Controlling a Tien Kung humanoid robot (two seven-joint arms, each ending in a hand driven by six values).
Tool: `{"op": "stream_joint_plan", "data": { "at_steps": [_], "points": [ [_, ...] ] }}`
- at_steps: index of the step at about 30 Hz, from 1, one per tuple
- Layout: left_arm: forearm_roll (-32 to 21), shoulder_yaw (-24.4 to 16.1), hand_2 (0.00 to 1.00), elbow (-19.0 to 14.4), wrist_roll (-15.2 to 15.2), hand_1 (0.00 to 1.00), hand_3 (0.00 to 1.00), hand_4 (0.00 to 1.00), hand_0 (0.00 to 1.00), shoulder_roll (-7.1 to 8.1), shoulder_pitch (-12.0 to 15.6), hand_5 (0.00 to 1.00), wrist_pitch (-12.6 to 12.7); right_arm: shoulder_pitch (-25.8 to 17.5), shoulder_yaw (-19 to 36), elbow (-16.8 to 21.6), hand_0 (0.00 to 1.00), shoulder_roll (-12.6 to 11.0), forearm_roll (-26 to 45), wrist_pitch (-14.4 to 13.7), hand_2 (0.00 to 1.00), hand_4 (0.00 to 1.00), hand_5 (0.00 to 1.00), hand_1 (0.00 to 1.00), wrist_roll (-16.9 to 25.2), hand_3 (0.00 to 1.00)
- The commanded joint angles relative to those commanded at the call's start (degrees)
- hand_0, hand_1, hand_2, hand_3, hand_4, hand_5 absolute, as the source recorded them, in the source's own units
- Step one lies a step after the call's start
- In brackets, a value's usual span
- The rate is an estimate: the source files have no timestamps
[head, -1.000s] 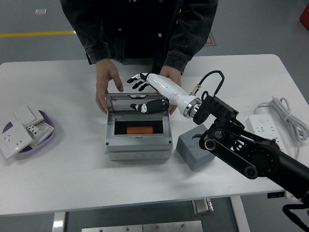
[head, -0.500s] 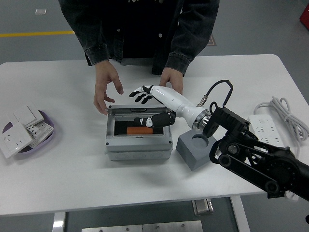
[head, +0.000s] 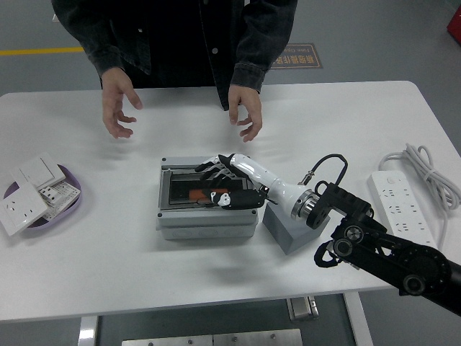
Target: Pick up the cylinder from the cube,place it in the box,flap close box
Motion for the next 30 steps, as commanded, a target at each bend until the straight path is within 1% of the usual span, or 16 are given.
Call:
{"op": "stream_joint_plan", "data": {
  "at_steps": [4, 5, 6, 8, 11, 12, 15, 17, 18, 22, 23, 24, 26, 29, 30],
  "points": [
    [-0.08, -0.01, 0.567, 0.00, 0.00, 0.658, 0.628, 0.707, 0.634, 0.03, 0.04, 0.304, 0.03, -1.44, 4.36, 1.35, 0.582, -0.96, -2.88, -0.31, 0.668, 0.489, 0.192, 0.609, -0.77, 0.727],
    [-0.10, 0.00, 0.567, 0.00, -0.01, 0.658, 0.628, 0.707, 0.634, 0.03, 0.04, 0.304, 0.03, -2.20, 5.90, 1.86, 0.582, -1.26, -4.06, -0.50, 0.668, 0.489, 0.192, 0.609, -0.97, 0.727],
    [-0.14, 0.01, 0.567, 0.00, -0.02, 0.659, 0.628, 0.708, 0.635, 0.02, 0.04, 0.307, 0.03, -3.09, 7.50, 2.29, 0.588, -1.47, -5.26, -0.77, 0.669, 0.505, 0.217, 0.606, -1.08, 0.727],
    [-0.15, -0.04, 0.567, 0.00, -0.02, 0.659, 0.628, 0.708, 0.635, 0.00, 0.04, 0.307, 0.05, -4.55, 10.26, 2.69, 0.588, -1.64, -6.97, -1.14, 0.669, 0.505, 0.217, 0.606, -1.03, 0.727],
    [-0.34, -0.03, 0.567, 0.00, 0.07, 0.659, 0.628, 0.708, 0.635, -0.05, 0.14, 0.307, 0.09, -8.06, 15.76, 2.49, 0.588, -1.17, -7.45, -1.73, 0.669, 0.505, 0.217, 0.606, 0.69, 0.727],
    [-0.47, -0.01, 0.567, 0.00, 0.10, 0.657, 0.628, 0.709, 0.634, -0.06, 0.21, 0.308, 0.11, -9.13, 17.52, 2.37, 0.590, -0.87, -7.22, -1.81, 0.667, 0.529, 0.239, 0.603, 1.50, 0.725],
    [-0.80, 0.03, 0.567, 0.00, 0.23, 0.657, 0.628, 0.709, 0.634, -0.02, 0.49, 0.308, 0.19, -12.61, 22.97, 1.94, 0.590, 0.50, -5.46, -1.75, 0.667, 0.529, 0.239, 0.603, 4.18, 0.725],
    [-1.01, 0.03, 0.567, 0.00, 0.36, 0.657, 0.628, 0.709, 0.634, 0.06, 0.72, 0.308, 0.25, -15.20, 26.76, 1.58, 0.590, 2.01, -3.39, -1.49, 0.667, 0.529, 0.239, 0.603, 6.31, 0.725],
    [-1.14, 0.05, 0.567, 0.00, 0.41, 0.657, 0.628, 0.709, 0.635, 0.11, 0.83, 0.308, 0.28, -16.70, 29.22, 1.38, 0.587, 2.92, -2.24, -1.32, 0.661, 0.544, 0.244, 0.598, 7.40, 0.717],
    [-1.29, 0.02, 0.567, 0.00, 0.61, 0.657, 0.628, 0.709, 0.635, 0.25, 1.12, 0.308, 0.34, -21.19, 36.48, 0.43, 0.587, 6.20, 1.18, -0.95, 0.661, 0.544, 0.244, 0.598, 10.65, 0.717],
    [-1.27, 0.00, 0.567, 0.00, 0.66, 0.657, 0.628, 0.709, 0.635, 0.27, 1.15, 0.308, 0.35, -21.93, 38.17, 0.14, 0.587, 6.81, 1.79, -0.93, 0.661, 0.544, 0.244, 0.598, 11.22, 0.717],
    [-1.17, -0.06, 0.567, 0.00, 0.74, 0.657, 0.628, 0.709, 0.634, 0.28, 1.13, 0.308, 0.35, -22.52, 40.03, -0.25, 0.583, 7.39, 2.43, -0.91, 0.655, 0.584, 0.252, 0.596, 11.81, 0.708],
    [-0.64, -0.28, 0.567, 0.00, 0.93, 0.657, 0.628, 0.709, 0.634, 0.37, 0.87, 0.308, 0.27, -22.99, 43.37, -1.34, 0.583, 8.32, 3.90, -0.87, 0.655, 0.584, 0.252, 0.596, 12.99, 0.708],
    [-0.23, -0.15, 0.567, 0.00, 0.91, 0.657, 0.628, 0.709, 0.634, 0.64, 0.32, 0.308, 0.12, -23.21, 47.60, -2.70, 0.583, 8.97, 5.64, -0.83, 0.655, 0.584, 0.252, 0.596, 14.15, 0.708],
    [-0.31, 0.01, 0.568, 0.00, 0.85, 0.657, 0.628, 0.709, 0.635, 0.73, 0.28, 0.308, 0.10, -23.38, 48.72, -2.94, 0.586, 9.04, 5.90, -0.81, 0.646, 0.624, 0.256, 0.596, 14.32, 0.696]
  ]
}}
